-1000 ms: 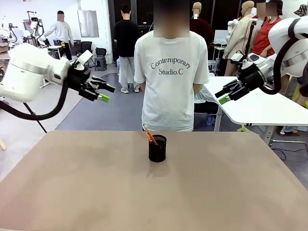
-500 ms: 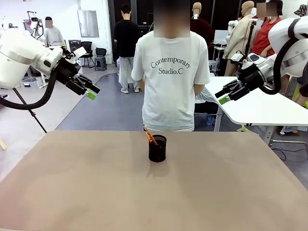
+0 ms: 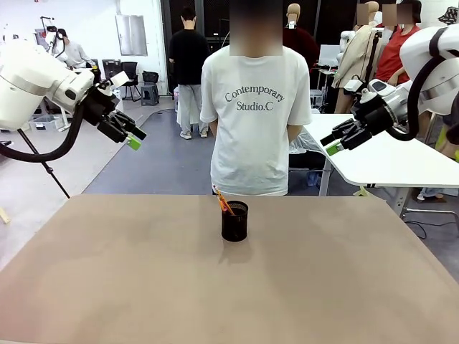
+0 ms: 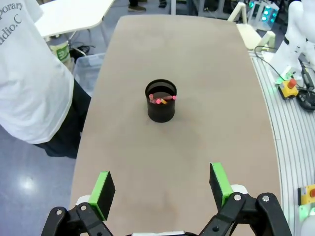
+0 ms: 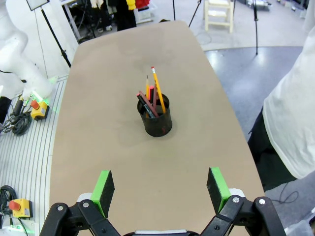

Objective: Place the pens into the pen holder.
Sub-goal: Pick up a writing instrument from the table and place it into the Pen holder.

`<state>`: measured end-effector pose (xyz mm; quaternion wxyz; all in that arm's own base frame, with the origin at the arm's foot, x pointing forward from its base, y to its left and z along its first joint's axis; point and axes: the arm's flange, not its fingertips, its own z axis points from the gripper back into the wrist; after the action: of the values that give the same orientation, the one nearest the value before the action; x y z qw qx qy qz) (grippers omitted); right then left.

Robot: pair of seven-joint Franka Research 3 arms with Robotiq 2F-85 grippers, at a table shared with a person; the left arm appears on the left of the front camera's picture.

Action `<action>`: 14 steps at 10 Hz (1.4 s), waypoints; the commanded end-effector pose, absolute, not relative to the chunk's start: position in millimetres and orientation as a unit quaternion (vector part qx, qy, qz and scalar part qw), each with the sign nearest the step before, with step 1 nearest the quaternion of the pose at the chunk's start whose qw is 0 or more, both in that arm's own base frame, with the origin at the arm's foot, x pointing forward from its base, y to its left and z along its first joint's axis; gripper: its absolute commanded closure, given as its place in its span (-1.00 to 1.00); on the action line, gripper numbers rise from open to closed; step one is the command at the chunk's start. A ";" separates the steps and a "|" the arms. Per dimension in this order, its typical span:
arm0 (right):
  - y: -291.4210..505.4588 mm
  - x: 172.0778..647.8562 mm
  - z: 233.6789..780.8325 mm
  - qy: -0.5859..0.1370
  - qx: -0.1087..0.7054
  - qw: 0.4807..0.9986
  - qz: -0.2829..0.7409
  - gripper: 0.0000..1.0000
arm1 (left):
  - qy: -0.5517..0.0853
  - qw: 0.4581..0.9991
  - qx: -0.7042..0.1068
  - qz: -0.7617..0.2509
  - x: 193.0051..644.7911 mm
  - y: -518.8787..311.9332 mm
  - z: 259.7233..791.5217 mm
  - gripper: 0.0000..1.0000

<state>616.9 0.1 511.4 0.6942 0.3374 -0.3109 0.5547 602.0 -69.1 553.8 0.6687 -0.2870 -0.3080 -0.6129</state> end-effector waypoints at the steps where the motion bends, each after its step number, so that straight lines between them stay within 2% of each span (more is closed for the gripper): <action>1: 1.2 616.6 513.5 -0.312 0.336 0.693 0.556 -1.00 | -0.306 0.667 -0.294 -0.612 600.1 -70.0 555.3 -1.00; 14: 1.2 616.6 513.5 -0.312 0.336 0.693 0.556 -1.00 | -0.306 0.667 -0.294 -0.612 600.1 -70.0 555.3 -1.00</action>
<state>616.9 0.1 511.4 0.6942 0.3374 -0.3109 0.5547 601.6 -69.9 553.1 0.6678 -0.2895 -0.3062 -0.6136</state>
